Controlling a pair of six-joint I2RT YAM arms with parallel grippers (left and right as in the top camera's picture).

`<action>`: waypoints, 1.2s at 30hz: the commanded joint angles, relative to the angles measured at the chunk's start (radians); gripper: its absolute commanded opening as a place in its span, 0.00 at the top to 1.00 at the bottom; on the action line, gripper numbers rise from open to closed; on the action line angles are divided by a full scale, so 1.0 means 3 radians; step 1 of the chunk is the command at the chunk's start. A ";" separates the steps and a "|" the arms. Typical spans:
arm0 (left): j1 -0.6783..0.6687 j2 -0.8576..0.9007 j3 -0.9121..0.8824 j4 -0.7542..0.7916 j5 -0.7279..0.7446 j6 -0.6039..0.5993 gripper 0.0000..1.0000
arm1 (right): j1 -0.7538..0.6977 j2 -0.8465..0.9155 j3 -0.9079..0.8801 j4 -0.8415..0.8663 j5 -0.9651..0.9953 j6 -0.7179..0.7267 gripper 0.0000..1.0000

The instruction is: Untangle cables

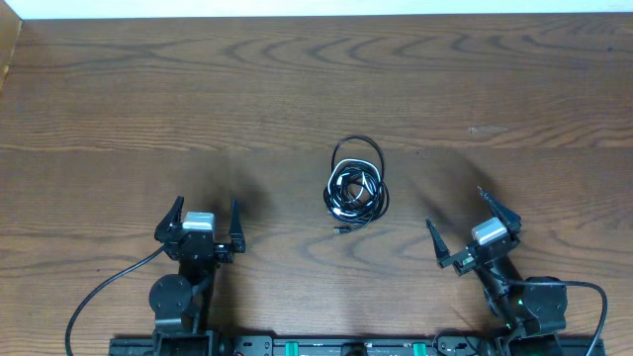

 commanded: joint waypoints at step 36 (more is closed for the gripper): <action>-0.0005 0.1537 0.0641 -0.0186 0.0042 -0.0104 0.07 | -0.0008 -0.0005 -0.0004 -0.0018 0.0014 -0.0045 0.01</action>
